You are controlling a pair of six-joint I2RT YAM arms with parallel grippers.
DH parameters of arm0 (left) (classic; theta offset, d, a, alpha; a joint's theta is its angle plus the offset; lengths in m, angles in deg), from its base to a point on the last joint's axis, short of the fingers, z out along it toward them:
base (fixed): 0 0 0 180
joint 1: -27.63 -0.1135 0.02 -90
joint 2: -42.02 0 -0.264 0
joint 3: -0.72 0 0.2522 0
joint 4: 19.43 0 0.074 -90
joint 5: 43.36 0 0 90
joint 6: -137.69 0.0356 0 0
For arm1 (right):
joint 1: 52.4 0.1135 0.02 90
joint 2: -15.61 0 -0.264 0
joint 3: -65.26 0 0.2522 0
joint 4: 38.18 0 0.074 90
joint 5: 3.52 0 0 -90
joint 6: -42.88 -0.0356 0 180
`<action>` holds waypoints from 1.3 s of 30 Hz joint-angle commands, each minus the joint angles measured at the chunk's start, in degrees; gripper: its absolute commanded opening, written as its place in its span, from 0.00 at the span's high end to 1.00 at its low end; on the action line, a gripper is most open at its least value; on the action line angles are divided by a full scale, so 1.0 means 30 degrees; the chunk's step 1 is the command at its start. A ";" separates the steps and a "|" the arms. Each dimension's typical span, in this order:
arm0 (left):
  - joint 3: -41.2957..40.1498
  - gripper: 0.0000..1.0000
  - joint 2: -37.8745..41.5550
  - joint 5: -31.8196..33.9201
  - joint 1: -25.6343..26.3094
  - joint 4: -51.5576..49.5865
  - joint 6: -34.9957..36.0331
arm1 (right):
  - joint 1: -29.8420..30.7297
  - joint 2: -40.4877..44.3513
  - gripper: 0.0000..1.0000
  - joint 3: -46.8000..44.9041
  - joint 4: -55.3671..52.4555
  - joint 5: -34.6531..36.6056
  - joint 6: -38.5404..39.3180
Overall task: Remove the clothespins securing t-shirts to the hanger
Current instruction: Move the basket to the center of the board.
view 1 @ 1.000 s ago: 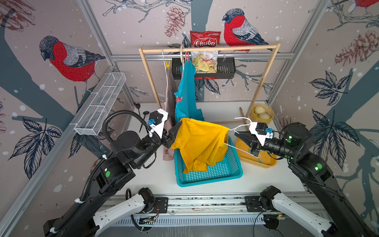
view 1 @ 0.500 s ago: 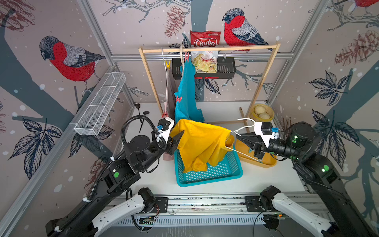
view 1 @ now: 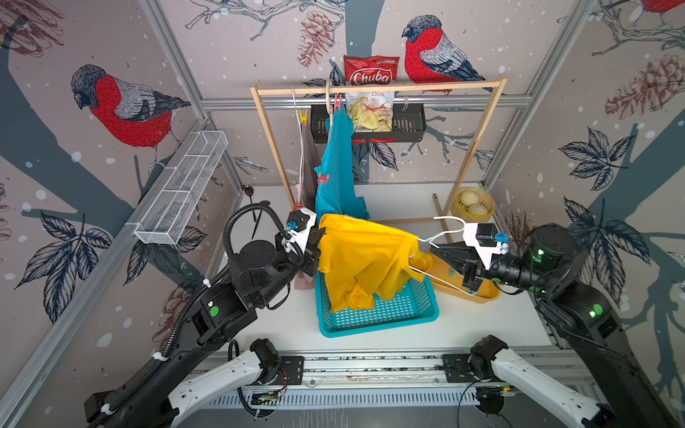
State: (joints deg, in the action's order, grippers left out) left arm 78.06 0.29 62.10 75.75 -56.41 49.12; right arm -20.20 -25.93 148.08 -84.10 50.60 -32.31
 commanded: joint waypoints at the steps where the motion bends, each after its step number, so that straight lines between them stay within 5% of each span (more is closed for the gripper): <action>1: 0.0202 1.00 0.0819 0.2086 -0.0073 0.0552 -0.0359 | -0.0012 0.0204 1.00 -0.0212 -0.0140 0.1125 0.0017; 11: 0.0475 1.00 0.2807 0.3178 -0.0070 0.0490 -0.0663 | -0.0013 0.0876 1.00 -0.1060 -0.1179 0.6660 -0.0020; 19: 0.0126 1.00 0.1368 0.1156 -0.0070 0.0638 -0.0090 | -0.0010 0.1572 1.00 -0.1277 -0.1877 0.5269 -0.0083; 23: -0.0406 0.69 0.0072 0.0079 -0.0079 0.0725 0.0296 | -0.0012 0.1958 1.00 -0.1201 -0.1901 0.4149 -0.0208; 26: -0.1100 0.57 -0.0738 -0.1239 -0.0102 0.1344 0.0314 | -0.0012 0.1928 1.00 -0.0838 -0.2332 0.3369 -0.0405; 33: -0.2030 0.49 -0.1772 -0.2696 -0.0568 0.3403 0.0456 | -0.0013 0.1617 1.00 0.0788 -0.5075 0.1999 -0.0922; 39: -0.2030 0.42 -0.3042 -0.6355 -0.1656 0.4264 -0.0169 | 0.0017 0.1785 1.00 0.1428 -0.5749 0.1892 -0.1120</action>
State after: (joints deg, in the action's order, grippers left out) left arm 71.91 -7.74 49.89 71.22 -48.34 49.58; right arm -20.20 -20.69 151.60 -101.06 57.79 -34.48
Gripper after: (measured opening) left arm 0.581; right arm 0.068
